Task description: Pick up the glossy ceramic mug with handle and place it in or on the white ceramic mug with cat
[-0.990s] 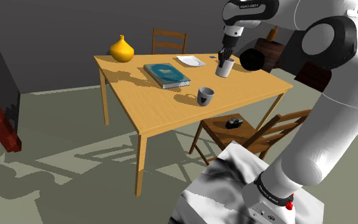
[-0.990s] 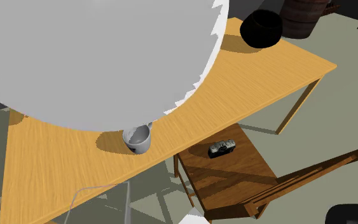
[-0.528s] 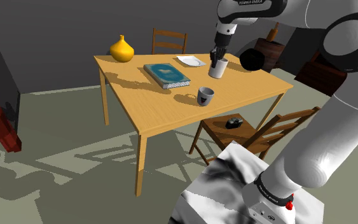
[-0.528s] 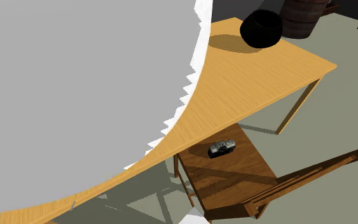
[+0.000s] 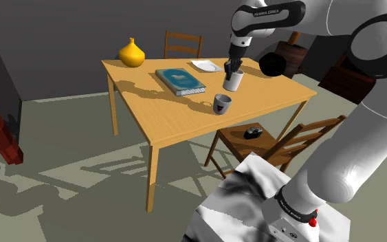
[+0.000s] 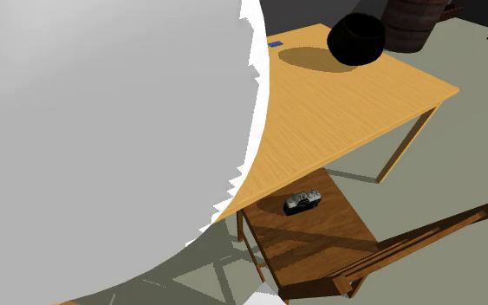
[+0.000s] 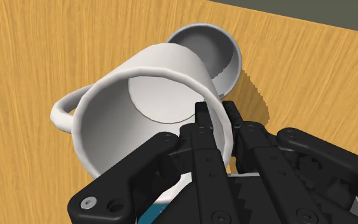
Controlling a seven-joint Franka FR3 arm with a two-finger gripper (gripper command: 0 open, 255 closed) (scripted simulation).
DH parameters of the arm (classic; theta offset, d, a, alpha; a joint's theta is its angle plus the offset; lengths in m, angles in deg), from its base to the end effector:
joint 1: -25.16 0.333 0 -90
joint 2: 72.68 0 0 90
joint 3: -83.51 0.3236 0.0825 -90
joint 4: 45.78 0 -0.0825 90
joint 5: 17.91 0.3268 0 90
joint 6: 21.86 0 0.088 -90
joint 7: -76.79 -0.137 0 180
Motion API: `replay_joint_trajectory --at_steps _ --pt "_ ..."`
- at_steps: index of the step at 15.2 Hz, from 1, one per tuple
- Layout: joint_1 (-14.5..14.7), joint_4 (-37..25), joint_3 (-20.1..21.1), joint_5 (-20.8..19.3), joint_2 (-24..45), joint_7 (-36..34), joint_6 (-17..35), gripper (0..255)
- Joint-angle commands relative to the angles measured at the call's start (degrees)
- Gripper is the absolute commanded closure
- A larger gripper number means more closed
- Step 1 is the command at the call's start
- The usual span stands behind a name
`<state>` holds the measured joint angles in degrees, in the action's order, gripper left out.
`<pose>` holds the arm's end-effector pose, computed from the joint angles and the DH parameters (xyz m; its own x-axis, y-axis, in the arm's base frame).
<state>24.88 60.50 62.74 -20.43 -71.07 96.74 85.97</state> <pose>0.4801 -0.1878 0.4963 0.9998 -0.0060 -0.0173 -0.0052 -0.9988 0.0488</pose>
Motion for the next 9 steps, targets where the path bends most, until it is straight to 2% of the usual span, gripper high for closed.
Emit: replay_joint_trajectory --at_steps 1,9 --pt "-0.06 1.05 -0.05 0.16 0.47 0.09 1.54 255" --pt "-0.17 5.54 -0.10 0.58 1.79 0.18 7.27 255"
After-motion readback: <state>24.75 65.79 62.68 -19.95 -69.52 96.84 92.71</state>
